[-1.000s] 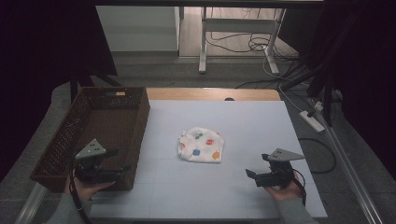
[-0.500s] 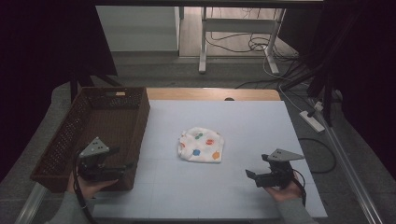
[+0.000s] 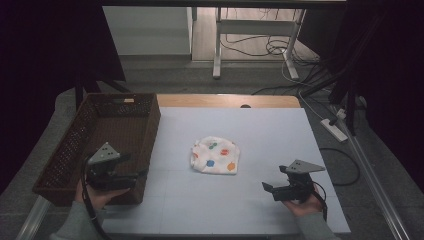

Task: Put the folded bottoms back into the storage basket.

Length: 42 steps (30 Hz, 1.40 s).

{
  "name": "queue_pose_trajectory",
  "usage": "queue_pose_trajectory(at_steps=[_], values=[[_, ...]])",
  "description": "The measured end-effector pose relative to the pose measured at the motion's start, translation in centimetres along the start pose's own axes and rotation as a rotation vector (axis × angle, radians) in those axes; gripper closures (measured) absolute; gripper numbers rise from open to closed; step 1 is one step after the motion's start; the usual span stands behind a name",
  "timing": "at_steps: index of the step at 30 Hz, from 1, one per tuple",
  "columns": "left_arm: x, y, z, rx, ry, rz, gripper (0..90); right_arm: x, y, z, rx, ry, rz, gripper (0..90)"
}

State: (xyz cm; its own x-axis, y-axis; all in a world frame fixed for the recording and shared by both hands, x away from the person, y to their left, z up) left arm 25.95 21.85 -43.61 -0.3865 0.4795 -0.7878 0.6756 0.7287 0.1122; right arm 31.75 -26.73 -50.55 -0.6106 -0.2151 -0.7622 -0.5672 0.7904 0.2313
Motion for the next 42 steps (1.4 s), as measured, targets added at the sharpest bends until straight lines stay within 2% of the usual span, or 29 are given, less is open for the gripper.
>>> queue_pose_trajectory(at_steps=[22, 42], values=[[-2.3, -0.6, 2.8, 0.04, 0.025, 0.027, 21.0, 0.1, 0.0, 0.2, 0.014, 0.016, -0.003, 8.3], [-4.5, -0.5, 5.5, 0.077, 0.035, 0.036, 20.6, 0.2, 0.0, 0.2, 0.01, 0.015, 0.0, 8.3]])
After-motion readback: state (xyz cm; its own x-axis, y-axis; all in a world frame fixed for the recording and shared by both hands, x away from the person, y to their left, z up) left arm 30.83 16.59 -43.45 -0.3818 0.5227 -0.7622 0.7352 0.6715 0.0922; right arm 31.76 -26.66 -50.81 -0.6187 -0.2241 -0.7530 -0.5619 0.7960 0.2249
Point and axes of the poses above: each handheld gripper's, and its own axes: z roughly forward along the jaws, x roughly out of its underside, y roughly to its left, the point moved 3 cm from there along z, roughly forward along the jaws, and after that the axes turned 15 degrees about z, right-handed, at the moved point
